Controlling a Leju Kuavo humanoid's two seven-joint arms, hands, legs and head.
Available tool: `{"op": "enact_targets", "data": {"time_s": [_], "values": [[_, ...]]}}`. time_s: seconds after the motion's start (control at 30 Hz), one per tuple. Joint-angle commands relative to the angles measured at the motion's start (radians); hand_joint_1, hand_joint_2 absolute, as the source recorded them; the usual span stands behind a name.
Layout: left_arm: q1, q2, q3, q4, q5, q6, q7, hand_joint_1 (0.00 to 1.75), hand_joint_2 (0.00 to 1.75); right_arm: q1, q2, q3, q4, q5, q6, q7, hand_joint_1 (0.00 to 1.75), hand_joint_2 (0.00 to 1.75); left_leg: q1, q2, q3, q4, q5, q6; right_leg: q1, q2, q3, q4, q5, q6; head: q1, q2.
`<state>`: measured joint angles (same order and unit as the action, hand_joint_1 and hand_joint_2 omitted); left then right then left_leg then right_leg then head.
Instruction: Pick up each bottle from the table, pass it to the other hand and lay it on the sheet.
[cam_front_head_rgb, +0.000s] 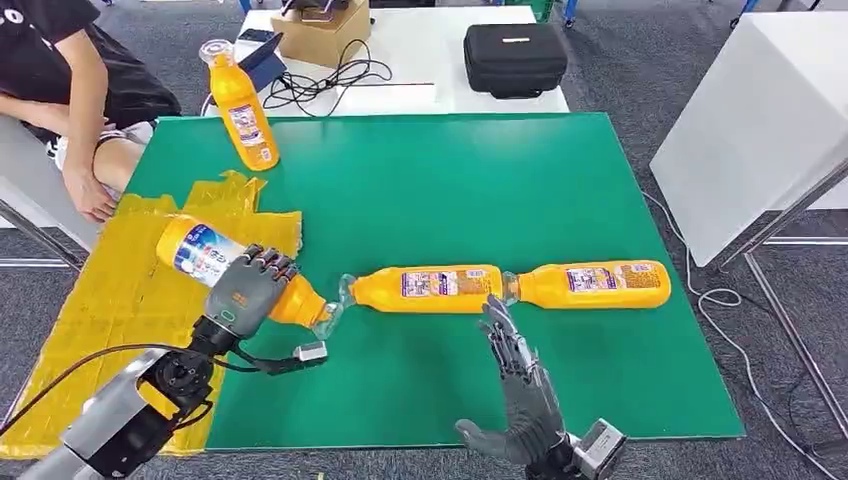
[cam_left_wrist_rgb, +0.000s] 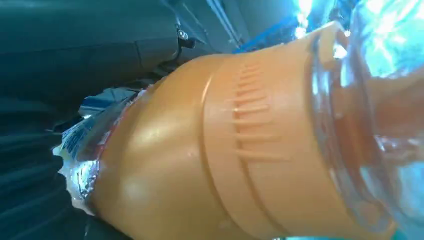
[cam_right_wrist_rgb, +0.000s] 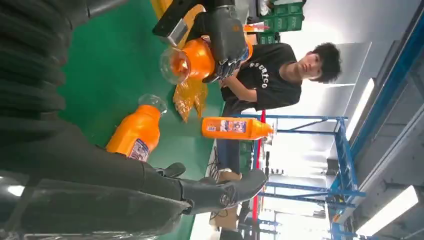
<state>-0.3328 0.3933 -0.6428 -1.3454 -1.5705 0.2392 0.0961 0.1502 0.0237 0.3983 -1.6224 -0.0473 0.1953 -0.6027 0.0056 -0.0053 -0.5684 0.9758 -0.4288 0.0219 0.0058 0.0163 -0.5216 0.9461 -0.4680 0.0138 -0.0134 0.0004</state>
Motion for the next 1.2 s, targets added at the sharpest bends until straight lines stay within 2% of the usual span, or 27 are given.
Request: {"op": "enact_targets", "data": {"time_s": [0.03,0.1,0.13,0.17,0.37,0.5,0.53,0.9,0.97,1.0,1.03,1.07,1.2], "values": [[0.001,-0.109,0.219,0.15,0.0,-0.078,-0.088,1.75,1.75,-0.001,0.008,-0.031,-0.002,0.037,-0.022,0.006,0.0,1.75,0.0,0.0,0.003,-0.001,-0.001,-0.001,0.0,-0.002,0.003,-0.001,-0.001,0.001,0.0,0.0],[0.004,-0.141,0.283,0.168,0.0,-0.092,-0.119,1.75,1.75,-0.013,0.012,-0.028,-0.003,0.042,-0.027,0.013,0.0,1.75,0.0,0.0,0.002,-0.001,-0.001,-0.001,0.0,-0.001,0.002,-0.001,0.0,0.001,0.0,0.0],[0.0,-0.151,0.295,0.177,0.0,-0.098,-0.125,1.75,1.75,-0.019,0.013,-0.029,-0.001,0.042,-0.028,0.016,0.0,1.75,0.001,0.0,0.008,-0.001,-0.002,-0.001,0.001,-0.003,0.008,-0.002,-0.002,0.002,0.0,0.0],[-0.013,-0.169,0.318,0.199,0.0,-0.107,-0.138,1.75,1.75,-0.027,0.013,-0.029,0.0,0.043,-0.032,0.023,0.0,1.75,0.0,0.0,0.002,-0.001,0.0,0.0,0.0,-0.002,0.002,-0.001,0.0,0.001,0.0,0.0],[-0.015,-0.183,0.38,0.253,0.011,-0.111,-0.15,1.75,1.75,-0.01,0.001,-0.017,0.006,0.05,-0.043,0.022,0.0,1.75,0.0,-0.001,0.005,-0.001,-0.001,0.0,0.0,-0.003,0.006,-0.002,-0.001,0.002,0.0,0.0],[-0.015,-0.185,0.389,0.256,0.011,-0.113,-0.152,1.75,1.75,-0.011,0.0,-0.014,0.007,0.05,-0.043,0.021,0.0,1.75,0.0,0.0,0.003,-0.001,0.0,0.0,0.0,-0.001,0.003,-0.001,0.0,0.001,0.0,0.0],[-0.023,-0.202,0.418,0.27,0.012,-0.122,-0.16,1.75,1.75,-0.024,0.003,-0.011,0.011,0.056,-0.049,0.022,0.0,1.75,0.0,0.0,0.004,-0.001,-0.001,0.0,0.0,-0.002,0.004,-0.002,-0.001,0.001,0.0,0.0],[-0.027,-0.223,0.403,0.294,0.0,-0.125,-0.17,1.75,1.75,-0.027,0.006,-0.013,0.009,0.055,-0.058,0.028,0.0,1.75,0.0,-0.001,0.002,-0.001,0.0,0.0,0.0,-0.002,0.003,-0.001,-0.001,0.001,0.0,0.0],[-0.02,-0.217,0.391,0.292,0.0,-0.132,-0.171,1.68,1.75,-0.021,0.007,-0.011,0.003,0.055,-0.059,0.028,0.0,1.75,0.0,-0.001,0.003,-0.001,-0.001,0.0,0.0,-0.002,0.003,-0.001,-0.001,0.001,0.0,0.0],[-0.018,-0.211,0.377,0.292,0.0,-0.129,-0.163,1.57,1.75,-0.019,0.007,-0.011,0.003,0.055,-0.059,0.028,0.0,1.75,0.0,-0.001,0.005,-0.001,-0.002,-0.001,0.0,-0.003,0.006,-0.001,-0.002,0.001,0.0,0.0],[-0.015,-0.208,0.369,0.293,0.0,-0.126,-0.155,0.4,1.75,-0.018,0.007,-0.011,0.003,0.055,-0.059,0.028,0.0,1.75,0.0,0.0,0.003,-0.001,-0.001,0.0,0.0,-0.002,0.003,-0.001,-0.001,0.001,0.0,0.0],[-0.007,-0.204,0.362,0.296,0.0,-0.131,-0.14,0.02,1.75,-0.014,0.007,-0.011,0.002,0.057,-0.062,0.026,0.0,1.75,0.0,-0.001,0.005,-0.001,-0.002,-0.001,0.001,-0.003,0.006,-0.001,-0.002,0.001,0.0,0.0],[0.003,-0.202,0.358,0.298,0.0,-0.128,-0.131,0.0,1.75,-0.009,0.004,-0.01,0.001,0.059,-0.065,0.023,0.0,1.75,0.0,0.0,0.004,-0.001,-0.001,-0.001,0.0,-0.002,0.005,-0.001,-0.001,0.001,0.0,0.0]]}}
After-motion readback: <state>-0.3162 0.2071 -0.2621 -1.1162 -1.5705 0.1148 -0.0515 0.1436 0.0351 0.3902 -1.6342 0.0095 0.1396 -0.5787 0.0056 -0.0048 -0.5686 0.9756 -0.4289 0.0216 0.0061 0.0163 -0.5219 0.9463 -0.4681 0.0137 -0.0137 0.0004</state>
